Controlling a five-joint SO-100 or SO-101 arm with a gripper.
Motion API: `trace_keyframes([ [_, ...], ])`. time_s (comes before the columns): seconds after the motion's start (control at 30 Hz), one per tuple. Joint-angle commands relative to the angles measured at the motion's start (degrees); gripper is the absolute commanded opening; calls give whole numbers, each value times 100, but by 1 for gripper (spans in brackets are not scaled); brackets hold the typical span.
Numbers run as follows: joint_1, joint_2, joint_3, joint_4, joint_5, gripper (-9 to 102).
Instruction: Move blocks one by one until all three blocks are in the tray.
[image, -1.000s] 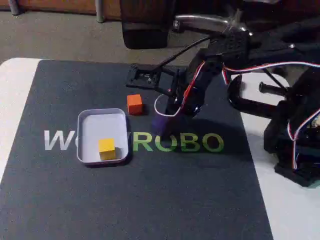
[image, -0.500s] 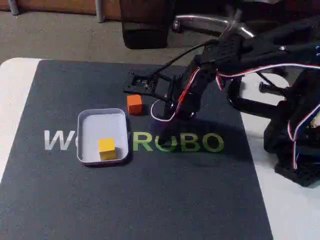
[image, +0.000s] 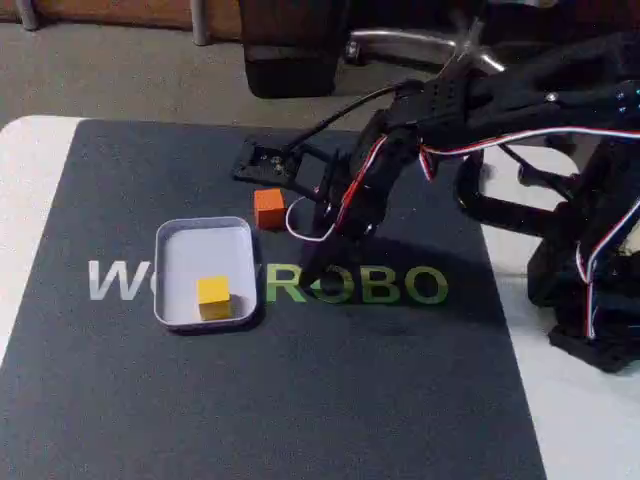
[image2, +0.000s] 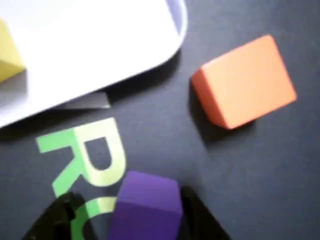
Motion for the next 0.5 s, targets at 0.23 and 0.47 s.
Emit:
trace_keyframes([
  [0.23, 44, 18, -229, -44, 44, 9],
  [0.47, 53, 88, -229, -44, 105, -8],
])
